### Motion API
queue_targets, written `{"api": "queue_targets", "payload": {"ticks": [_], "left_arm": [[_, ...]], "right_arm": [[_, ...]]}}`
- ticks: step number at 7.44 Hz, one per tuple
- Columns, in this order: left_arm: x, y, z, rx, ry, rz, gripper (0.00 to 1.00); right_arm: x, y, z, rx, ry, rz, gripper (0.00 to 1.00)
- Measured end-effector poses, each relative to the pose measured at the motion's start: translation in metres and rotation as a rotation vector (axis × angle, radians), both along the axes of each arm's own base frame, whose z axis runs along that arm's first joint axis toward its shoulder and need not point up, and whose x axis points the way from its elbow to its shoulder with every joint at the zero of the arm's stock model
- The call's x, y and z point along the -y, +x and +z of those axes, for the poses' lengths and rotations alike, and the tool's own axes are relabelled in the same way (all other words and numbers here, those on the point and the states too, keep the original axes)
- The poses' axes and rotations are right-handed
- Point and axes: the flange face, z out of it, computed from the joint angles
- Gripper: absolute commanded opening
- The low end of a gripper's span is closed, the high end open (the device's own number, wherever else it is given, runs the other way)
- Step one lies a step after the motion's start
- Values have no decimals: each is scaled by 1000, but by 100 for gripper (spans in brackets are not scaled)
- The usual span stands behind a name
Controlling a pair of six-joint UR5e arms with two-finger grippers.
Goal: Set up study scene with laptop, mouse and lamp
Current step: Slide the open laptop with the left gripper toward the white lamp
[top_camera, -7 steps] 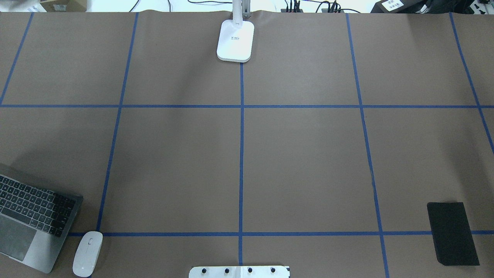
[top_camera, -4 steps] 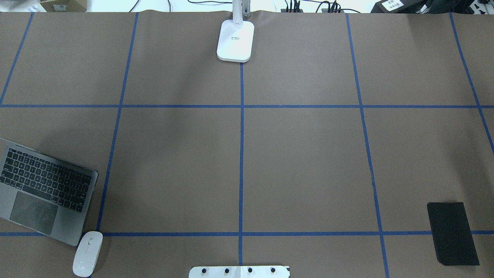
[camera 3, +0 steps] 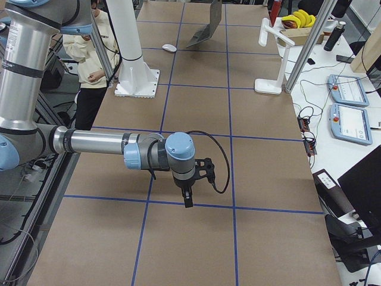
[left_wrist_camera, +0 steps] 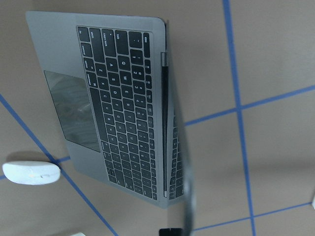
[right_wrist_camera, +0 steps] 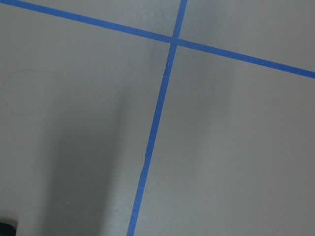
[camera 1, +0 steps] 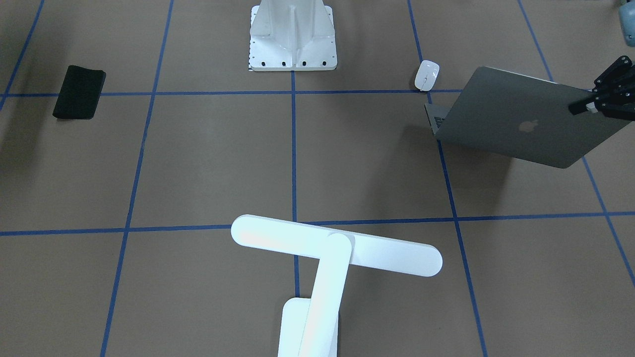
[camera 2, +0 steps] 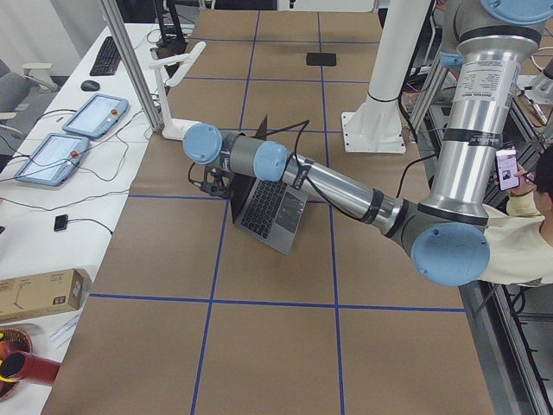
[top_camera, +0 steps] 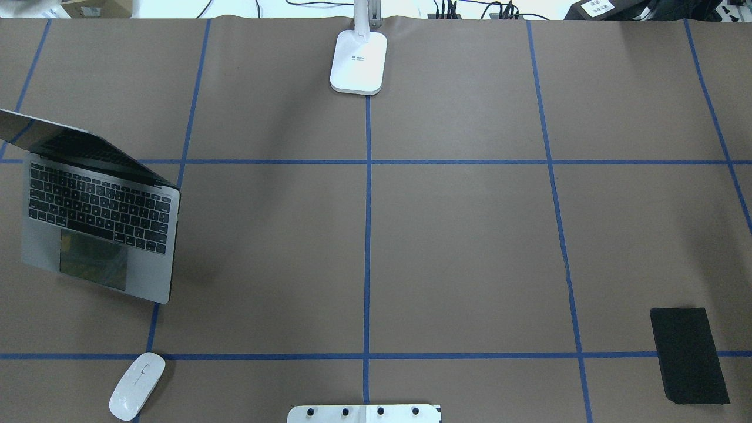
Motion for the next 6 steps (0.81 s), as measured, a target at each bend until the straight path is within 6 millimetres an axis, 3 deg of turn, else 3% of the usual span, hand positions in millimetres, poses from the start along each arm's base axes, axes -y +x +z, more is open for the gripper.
{"api": "queue_targets", "payload": {"ticks": [3,4,6], "left_arm": [[36,1,-80,4,-50,-32,0],[45,10,-102,4,-68,-28,0],[50,51,-136,5,-103,24,0]], "right_arm": [[-8,0,8,2,-22,-5,100],[-9,-1,11,3,-30,-6,100],[-12,-1,17,5,-45,-6,100]]}}
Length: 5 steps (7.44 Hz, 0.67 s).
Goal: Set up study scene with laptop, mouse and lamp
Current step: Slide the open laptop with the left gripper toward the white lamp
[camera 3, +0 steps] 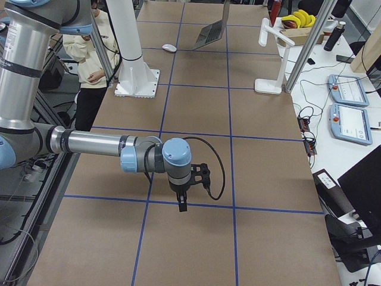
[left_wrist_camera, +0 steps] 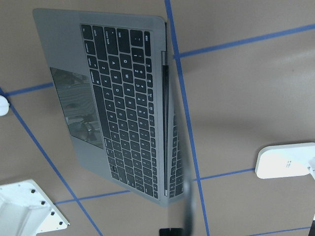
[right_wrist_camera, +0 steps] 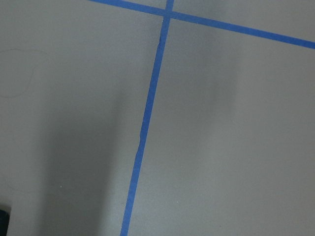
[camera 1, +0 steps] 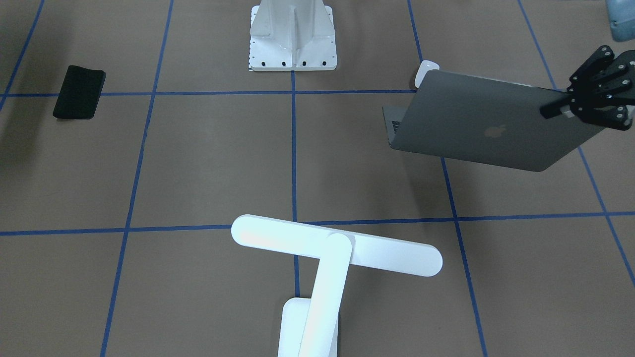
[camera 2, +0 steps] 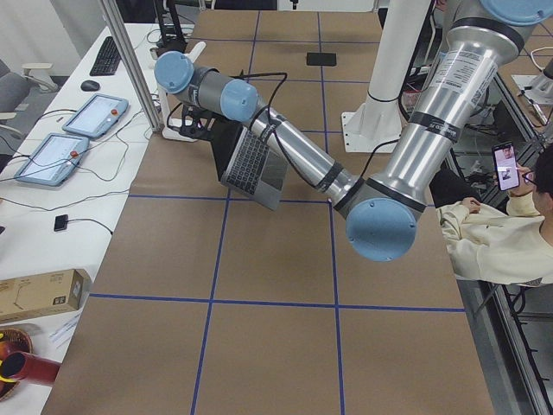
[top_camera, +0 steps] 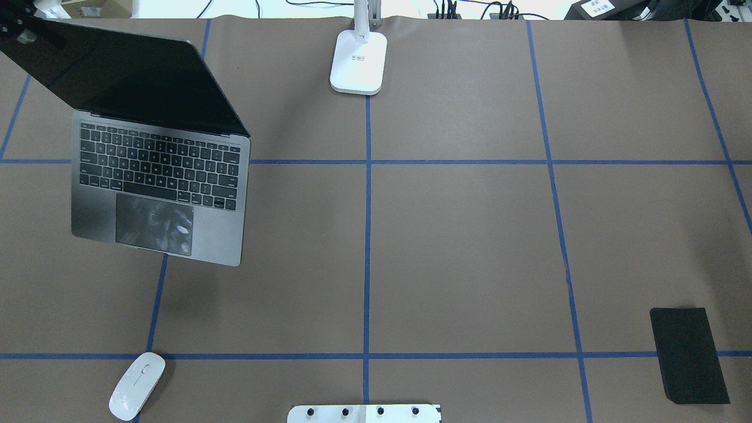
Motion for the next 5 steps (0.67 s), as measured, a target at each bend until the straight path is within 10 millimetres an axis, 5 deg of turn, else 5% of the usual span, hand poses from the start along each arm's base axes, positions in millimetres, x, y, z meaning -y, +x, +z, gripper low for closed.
{"api": "queue_targets", "payload": {"ticks": [5], "left_arm": [[38,50,-48,15,-57,30,0]], "right_arm": [[-7,-1,7,16,-20,-2,100]]}}
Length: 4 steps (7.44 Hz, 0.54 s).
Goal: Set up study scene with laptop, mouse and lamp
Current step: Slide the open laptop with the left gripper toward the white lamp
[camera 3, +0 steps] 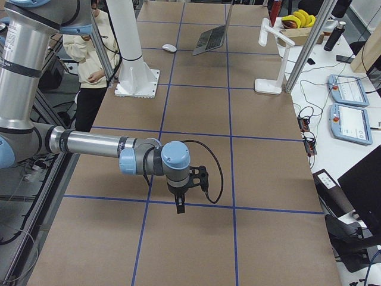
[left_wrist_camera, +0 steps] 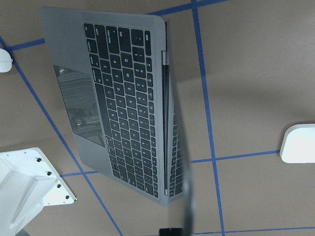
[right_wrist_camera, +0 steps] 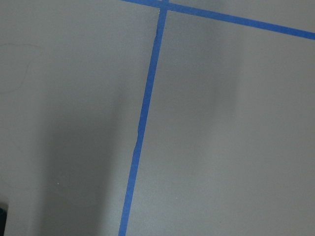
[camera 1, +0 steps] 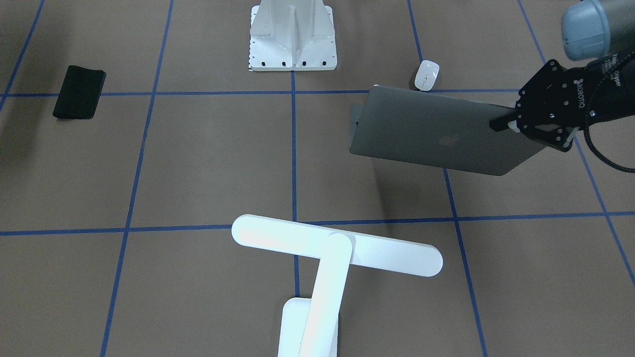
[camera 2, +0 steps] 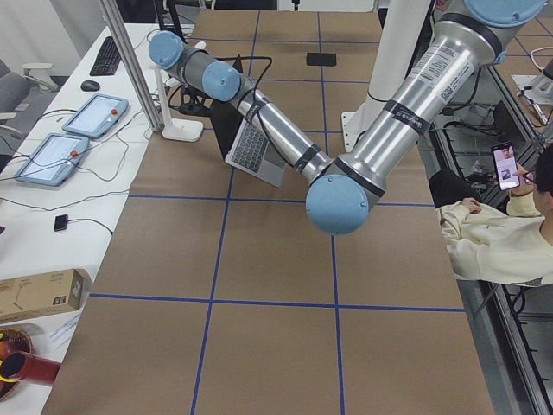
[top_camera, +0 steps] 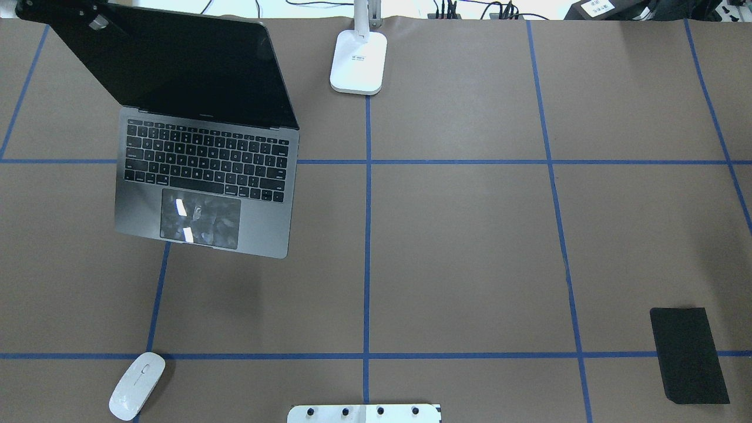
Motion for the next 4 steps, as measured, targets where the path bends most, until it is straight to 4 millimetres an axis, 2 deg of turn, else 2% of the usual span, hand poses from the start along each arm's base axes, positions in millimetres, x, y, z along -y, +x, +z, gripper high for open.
{"api": "queue_targets", "payload": {"ticks": [4], "left_arm": [[9,82,-3,89,29,-34,0]], "right_arm": [[-4,-1,3,8,-8,-3,100]]}}
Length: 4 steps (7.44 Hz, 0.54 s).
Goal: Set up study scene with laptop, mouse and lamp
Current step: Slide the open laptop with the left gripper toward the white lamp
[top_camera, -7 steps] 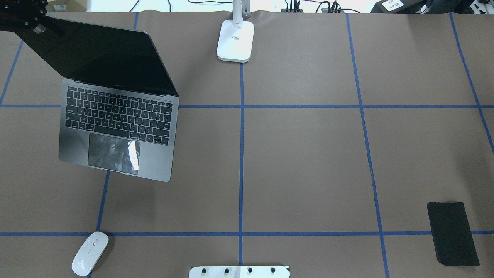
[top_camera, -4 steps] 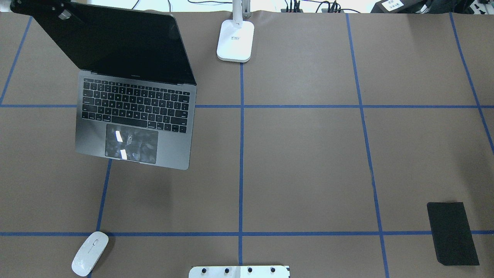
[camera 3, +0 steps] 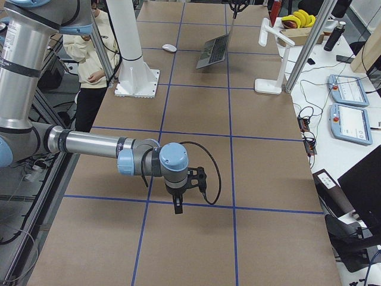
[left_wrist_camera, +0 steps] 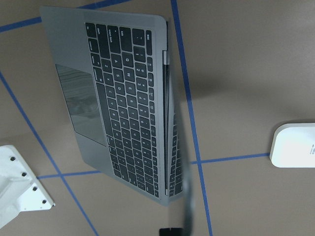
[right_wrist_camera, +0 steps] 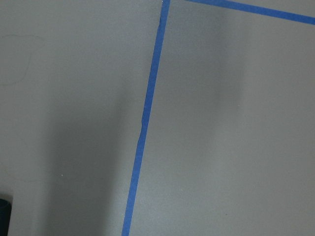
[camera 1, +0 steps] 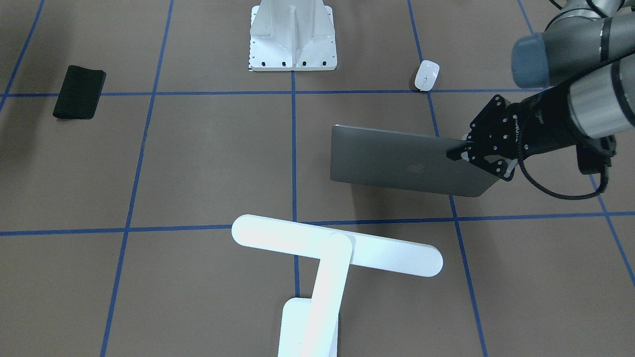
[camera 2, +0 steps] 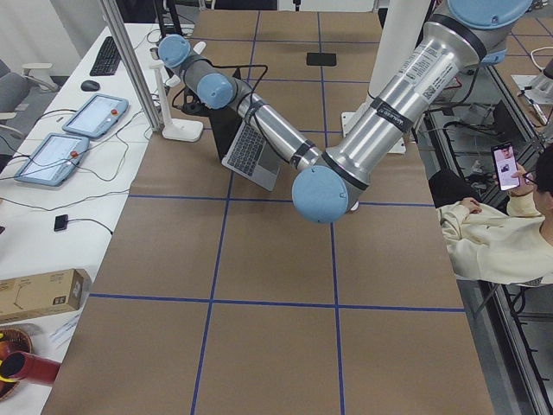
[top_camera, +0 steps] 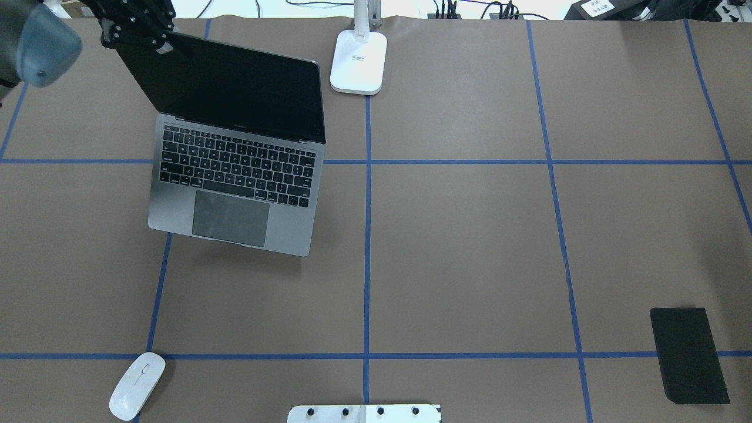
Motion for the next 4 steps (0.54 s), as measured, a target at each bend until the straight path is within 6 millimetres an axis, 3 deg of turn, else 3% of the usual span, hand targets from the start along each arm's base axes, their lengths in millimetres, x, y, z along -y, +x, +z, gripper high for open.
{"api": "queue_targets", "payload": {"ticks": [4], "left_arm": [[27,31,6,8,-29,-96,0]], "right_arm": [[0,0,2,1,-2,0,100]]}}
